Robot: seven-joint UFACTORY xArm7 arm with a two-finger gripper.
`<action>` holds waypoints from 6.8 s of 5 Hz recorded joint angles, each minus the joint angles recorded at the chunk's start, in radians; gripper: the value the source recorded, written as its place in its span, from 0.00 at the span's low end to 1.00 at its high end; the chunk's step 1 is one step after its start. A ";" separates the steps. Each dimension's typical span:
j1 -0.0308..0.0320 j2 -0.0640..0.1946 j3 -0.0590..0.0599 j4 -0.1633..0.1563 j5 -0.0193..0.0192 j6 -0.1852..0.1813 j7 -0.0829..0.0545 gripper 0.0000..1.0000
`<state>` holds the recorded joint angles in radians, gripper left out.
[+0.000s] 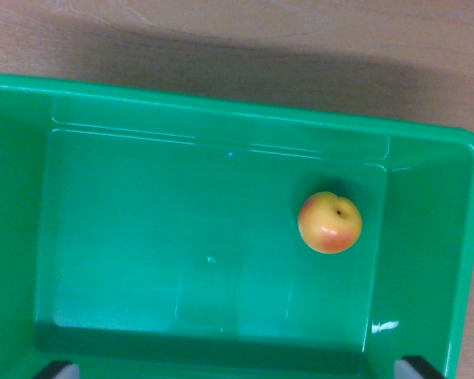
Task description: Pick fruit
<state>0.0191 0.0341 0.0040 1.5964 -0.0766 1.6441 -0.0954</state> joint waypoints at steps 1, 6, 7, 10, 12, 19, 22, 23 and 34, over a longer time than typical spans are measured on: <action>-0.0021 0.006 -0.002 -0.010 -0.0007 -0.016 0.000 0.00; -0.0079 0.025 -0.008 -0.038 -0.0026 -0.062 0.000 0.00; -0.0118 0.037 -0.012 -0.056 -0.0039 -0.092 0.000 0.00; -0.0161 0.051 -0.017 -0.077 -0.0053 -0.126 -0.001 0.00; -0.0207 0.065 -0.022 -0.098 -0.0069 -0.162 -0.001 0.00; -0.0426 0.134 -0.045 -0.203 -0.0141 -0.332 -0.001 0.00; -0.0485 0.153 -0.051 -0.231 -0.0160 -0.379 -0.002 0.00; -0.0546 0.172 -0.057 -0.260 -0.0181 -0.426 -0.002 0.00; -0.0838 0.264 -0.088 -0.399 -0.0278 -0.655 -0.003 0.00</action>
<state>-0.0647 0.2985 -0.0842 1.1976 -0.1043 0.9896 -0.0983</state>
